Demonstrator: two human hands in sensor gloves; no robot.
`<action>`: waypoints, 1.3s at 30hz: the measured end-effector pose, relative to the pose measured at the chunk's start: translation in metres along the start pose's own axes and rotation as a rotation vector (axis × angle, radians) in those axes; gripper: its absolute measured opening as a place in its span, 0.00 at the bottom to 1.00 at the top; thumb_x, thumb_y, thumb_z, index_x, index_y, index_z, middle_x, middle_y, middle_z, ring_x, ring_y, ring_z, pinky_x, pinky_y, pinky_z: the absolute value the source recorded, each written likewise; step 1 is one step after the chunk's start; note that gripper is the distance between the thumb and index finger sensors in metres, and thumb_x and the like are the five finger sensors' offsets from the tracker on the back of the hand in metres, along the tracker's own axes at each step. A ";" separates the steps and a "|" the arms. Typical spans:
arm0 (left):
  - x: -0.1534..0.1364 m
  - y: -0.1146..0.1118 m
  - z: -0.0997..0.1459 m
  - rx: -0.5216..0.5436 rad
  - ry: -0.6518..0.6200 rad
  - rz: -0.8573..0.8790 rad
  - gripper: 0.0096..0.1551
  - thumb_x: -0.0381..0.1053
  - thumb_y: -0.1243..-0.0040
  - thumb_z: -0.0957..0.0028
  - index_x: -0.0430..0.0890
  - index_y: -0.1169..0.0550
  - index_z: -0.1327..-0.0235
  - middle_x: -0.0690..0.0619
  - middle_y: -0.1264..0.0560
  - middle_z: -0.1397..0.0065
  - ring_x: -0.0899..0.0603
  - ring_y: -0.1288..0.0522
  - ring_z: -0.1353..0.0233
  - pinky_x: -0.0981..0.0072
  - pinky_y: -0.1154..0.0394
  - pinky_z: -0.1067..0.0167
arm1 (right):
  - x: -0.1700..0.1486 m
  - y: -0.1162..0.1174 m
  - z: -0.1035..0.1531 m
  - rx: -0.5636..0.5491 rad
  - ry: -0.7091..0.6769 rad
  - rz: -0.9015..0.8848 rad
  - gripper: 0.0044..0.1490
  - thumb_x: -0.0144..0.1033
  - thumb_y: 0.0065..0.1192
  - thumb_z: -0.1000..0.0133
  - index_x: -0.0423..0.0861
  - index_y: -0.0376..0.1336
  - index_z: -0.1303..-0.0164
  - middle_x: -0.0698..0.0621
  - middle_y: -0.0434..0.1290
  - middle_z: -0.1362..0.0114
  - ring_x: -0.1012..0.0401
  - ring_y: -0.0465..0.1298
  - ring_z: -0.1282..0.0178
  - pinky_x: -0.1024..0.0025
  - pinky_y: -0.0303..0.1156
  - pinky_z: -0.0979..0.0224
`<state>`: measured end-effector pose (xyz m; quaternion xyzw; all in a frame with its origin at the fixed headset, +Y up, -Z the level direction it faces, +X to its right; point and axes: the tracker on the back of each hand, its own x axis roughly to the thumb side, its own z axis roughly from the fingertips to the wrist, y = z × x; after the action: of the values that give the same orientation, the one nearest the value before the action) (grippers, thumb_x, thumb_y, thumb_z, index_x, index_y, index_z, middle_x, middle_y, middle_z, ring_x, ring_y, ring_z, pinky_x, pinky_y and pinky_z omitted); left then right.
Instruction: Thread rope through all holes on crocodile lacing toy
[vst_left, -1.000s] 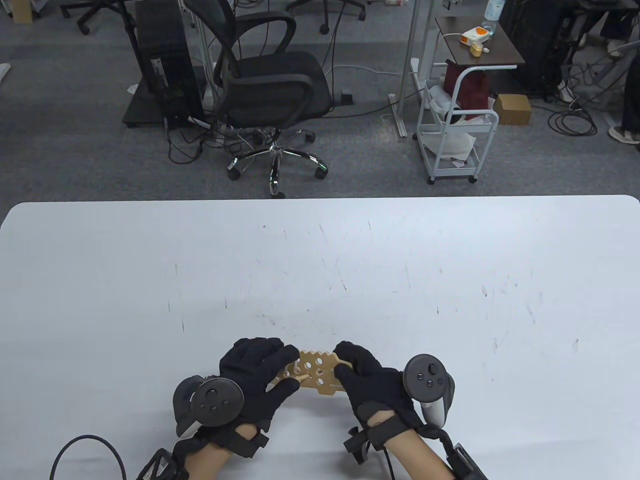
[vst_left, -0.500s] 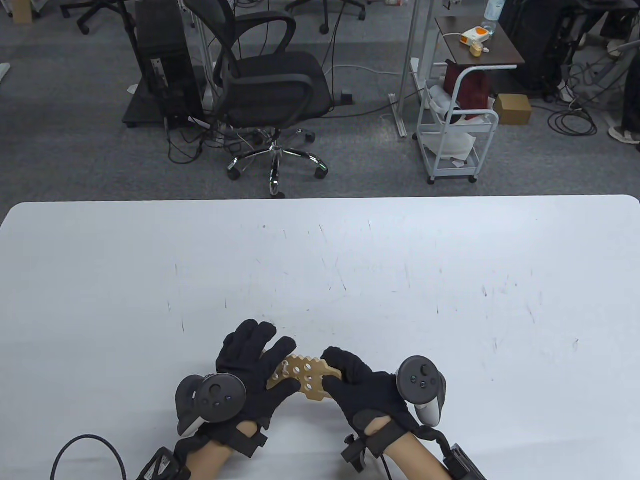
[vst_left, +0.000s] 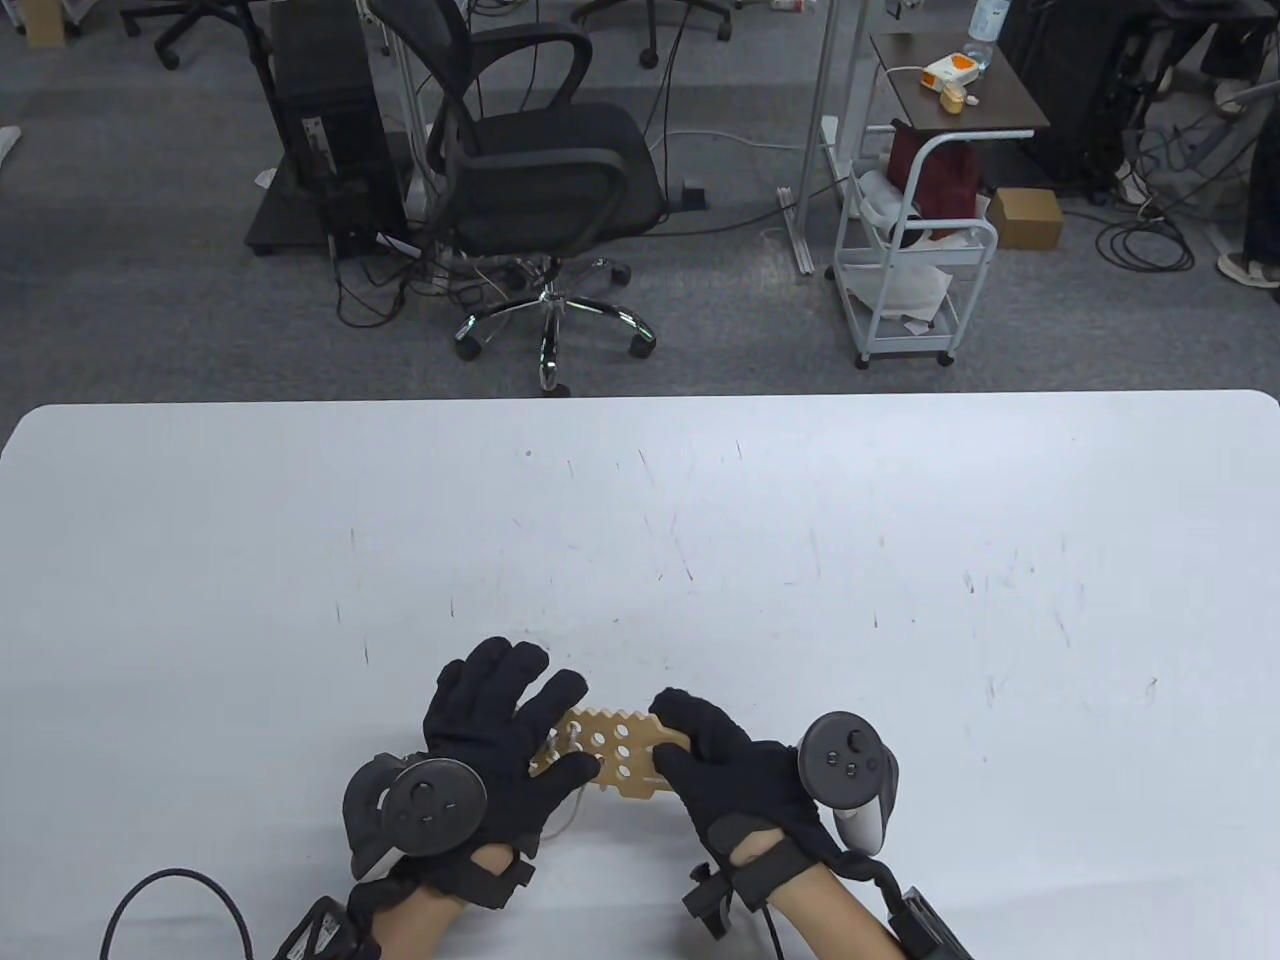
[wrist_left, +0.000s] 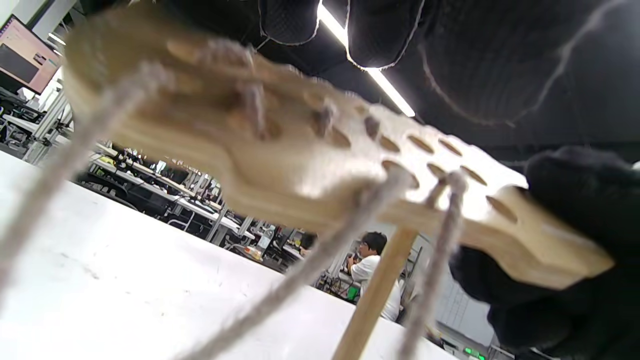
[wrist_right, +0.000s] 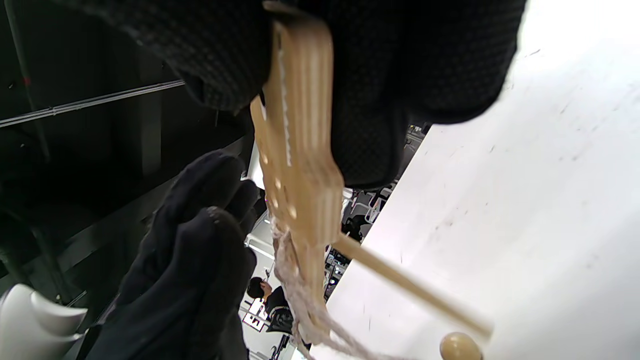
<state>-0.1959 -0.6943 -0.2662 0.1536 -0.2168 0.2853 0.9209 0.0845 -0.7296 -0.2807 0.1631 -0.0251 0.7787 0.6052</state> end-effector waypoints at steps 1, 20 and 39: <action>-0.001 0.002 0.000 0.012 0.004 0.006 0.44 0.67 0.30 0.58 0.64 0.32 0.25 0.49 0.43 0.16 0.36 0.54 0.15 0.33 0.58 0.23 | -0.001 -0.001 0.000 -0.008 0.006 -0.007 0.36 0.34 0.68 0.49 0.35 0.60 0.33 0.41 0.79 0.40 0.49 0.85 0.49 0.56 0.78 0.47; -0.052 0.028 0.001 0.135 0.238 0.133 0.43 0.66 0.33 0.55 0.64 0.34 0.24 0.48 0.38 0.18 0.34 0.47 0.17 0.33 0.55 0.24 | -0.013 -0.021 0.001 -0.162 0.125 -0.109 0.34 0.34 0.65 0.48 0.36 0.60 0.32 0.42 0.78 0.39 0.49 0.84 0.48 0.53 0.75 0.45; -0.078 -0.012 -0.011 -0.140 0.336 0.174 0.35 0.60 0.33 0.53 0.64 0.28 0.28 0.51 0.23 0.32 0.37 0.29 0.27 0.34 0.47 0.25 | -0.014 -0.020 0.000 -0.129 0.140 -0.270 0.33 0.35 0.62 0.46 0.37 0.59 0.32 0.43 0.78 0.40 0.50 0.84 0.51 0.52 0.74 0.45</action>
<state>-0.2432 -0.7354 -0.3152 0.0201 -0.0920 0.3697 0.9244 0.1069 -0.7371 -0.2875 0.0712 -0.0108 0.6965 0.7139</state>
